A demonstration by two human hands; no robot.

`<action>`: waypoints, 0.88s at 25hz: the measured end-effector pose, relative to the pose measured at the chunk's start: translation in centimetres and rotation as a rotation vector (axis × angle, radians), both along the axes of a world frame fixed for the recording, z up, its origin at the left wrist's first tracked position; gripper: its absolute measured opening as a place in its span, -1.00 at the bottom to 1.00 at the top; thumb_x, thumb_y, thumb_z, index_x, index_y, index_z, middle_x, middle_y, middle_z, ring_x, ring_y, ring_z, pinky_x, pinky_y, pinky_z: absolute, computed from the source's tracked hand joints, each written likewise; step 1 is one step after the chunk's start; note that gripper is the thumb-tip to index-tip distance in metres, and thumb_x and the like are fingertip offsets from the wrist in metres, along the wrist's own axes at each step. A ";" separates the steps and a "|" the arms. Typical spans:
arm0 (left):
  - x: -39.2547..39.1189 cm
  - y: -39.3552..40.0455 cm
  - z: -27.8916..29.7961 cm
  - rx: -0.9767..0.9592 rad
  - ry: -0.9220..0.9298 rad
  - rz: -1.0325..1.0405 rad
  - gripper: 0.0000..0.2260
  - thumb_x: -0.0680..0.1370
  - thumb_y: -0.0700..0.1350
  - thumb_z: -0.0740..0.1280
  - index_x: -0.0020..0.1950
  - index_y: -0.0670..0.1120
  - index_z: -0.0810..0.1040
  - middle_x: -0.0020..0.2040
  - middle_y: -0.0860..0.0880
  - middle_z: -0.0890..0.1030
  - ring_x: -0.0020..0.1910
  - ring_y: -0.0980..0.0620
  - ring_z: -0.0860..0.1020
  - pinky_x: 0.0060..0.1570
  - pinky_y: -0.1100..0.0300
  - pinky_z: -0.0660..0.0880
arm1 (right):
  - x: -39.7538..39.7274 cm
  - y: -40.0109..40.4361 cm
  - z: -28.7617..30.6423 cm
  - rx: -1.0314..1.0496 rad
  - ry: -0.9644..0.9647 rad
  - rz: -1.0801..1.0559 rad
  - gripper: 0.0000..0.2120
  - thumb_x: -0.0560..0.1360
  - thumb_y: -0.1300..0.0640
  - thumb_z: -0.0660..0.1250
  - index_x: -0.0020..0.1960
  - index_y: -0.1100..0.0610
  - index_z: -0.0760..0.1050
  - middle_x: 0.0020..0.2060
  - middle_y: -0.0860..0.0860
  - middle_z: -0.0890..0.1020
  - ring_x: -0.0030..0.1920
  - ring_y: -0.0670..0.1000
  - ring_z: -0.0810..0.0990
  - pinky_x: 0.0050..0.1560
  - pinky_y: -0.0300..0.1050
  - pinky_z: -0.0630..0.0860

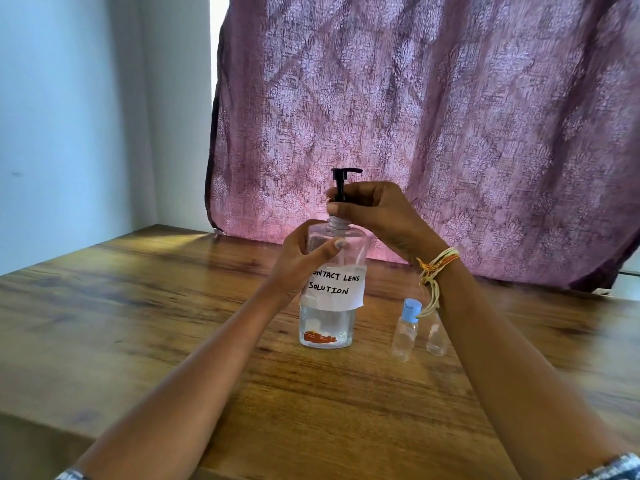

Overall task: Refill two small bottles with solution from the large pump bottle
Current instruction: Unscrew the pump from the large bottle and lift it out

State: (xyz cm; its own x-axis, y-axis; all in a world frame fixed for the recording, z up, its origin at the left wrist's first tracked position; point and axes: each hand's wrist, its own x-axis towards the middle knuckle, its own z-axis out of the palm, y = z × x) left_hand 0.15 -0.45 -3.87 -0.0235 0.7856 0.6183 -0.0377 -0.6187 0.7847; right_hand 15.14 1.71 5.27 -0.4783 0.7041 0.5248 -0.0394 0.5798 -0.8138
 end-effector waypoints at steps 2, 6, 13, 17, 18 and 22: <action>0.1 -0.1 0.1 -0.003 0.003 -0.001 -0.60 0.35 0.09 0.46 0.10 -0.08 0.55 0.00 -0.20 0.66 -0.01 -0.16 0.64 0.00 -0.12 0.57 | -0.3 -0.1 -0.1 -0.005 0.061 -0.025 -0.73 0.42 0.39 0.42 0.11 0.38 0.57 -0.08 0.17 0.65 -0.03 0.09 0.61 0.19 0.01 0.55; 0.1 -0.5 0.3 0.006 0.030 -0.007 -0.47 0.27 0.24 0.51 0.09 -0.05 0.56 -0.02 -0.12 0.68 -0.06 -0.09 0.66 -0.09 0.03 0.63 | 0.2 0.0 1.0 -0.110 0.317 0.030 -0.81 0.45 0.40 0.36 0.06 0.34 0.58 -0.15 0.12 0.68 -0.06 0.11 0.64 0.15 -0.04 0.59; 0.1 -0.4 0.4 0.022 0.016 -0.046 -0.52 0.25 0.28 0.51 0.03 0.05 0.59 -0.08 -0.04 0.70 -0.10 -0.02 0.67 -0.18 0.14 0.63 | 1.7 0.7 2.4 -0.136 0.609 0.026 -0.81 0.46 0.36 0.38 0.08 0.35 0.57 -0.17 0.11 0.70 -0.07 0.09 0.65 0.05 -0.09 0.62; 0.1 -0.3 0.5 0.022 -0.013 -0.087 -0.51 0.22 0.25 0.54 0.06 0.07 0.59 -0.06 -0.04 0.71 -0.11 -0.02 0.68 -0.23 0.16 0.61 | 2.6 0.9 3.1 -0.155 0.711 0.040 -0.86 0.47 0.37 0.36 0.04 0.33 0.58 -0.20 0.10 0.70 -0.12 0.05 0.67 -0.01 -0.12 0.64; 0.0 -0.3 0.5 0.015 -0.015 -0.093 -0.48 0.21 0.25 0.54 0.07 0.05 0.59 -0.06 -0.03 0.71 -0.11 -0.02 0.68 -0.24 0.17 0.61 | 2.9 0.9 3.3 -0.151 0.730 0.051 -0.88 0.48 0.38 0.35 0.01 0.32 0.59 -0.22 0.08 0.71 -0.14 0.04 0.68 -0.04 -0.14 0.64; 0.0 -0.3 0.6 0.020 0.003 -0.125 -0.58 0.22 0.25 0.54 0.00 0.14 0.61 -0.08 0.02 0.72 -0.13 0.06 0.69 -0.25 0.23 0.60 | 4.3 1.2 4.0 -0.124 0.795 0.032 -0.89 0.50 0.36 0.34 0.01 0.31 0.57 -0.19 0.10 0.70 -0.11 0.06 0.67 -0.01 -0.10 0.63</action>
State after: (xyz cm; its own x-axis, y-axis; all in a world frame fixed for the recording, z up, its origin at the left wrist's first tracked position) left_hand 0.13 -0.74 -3.28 0.0758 0.7697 0.6339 -0.1139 -0.6249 0.7724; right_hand 19.42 2.87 9.30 -0.0155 0.7716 0.6360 -0.6492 0.4759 -0.5933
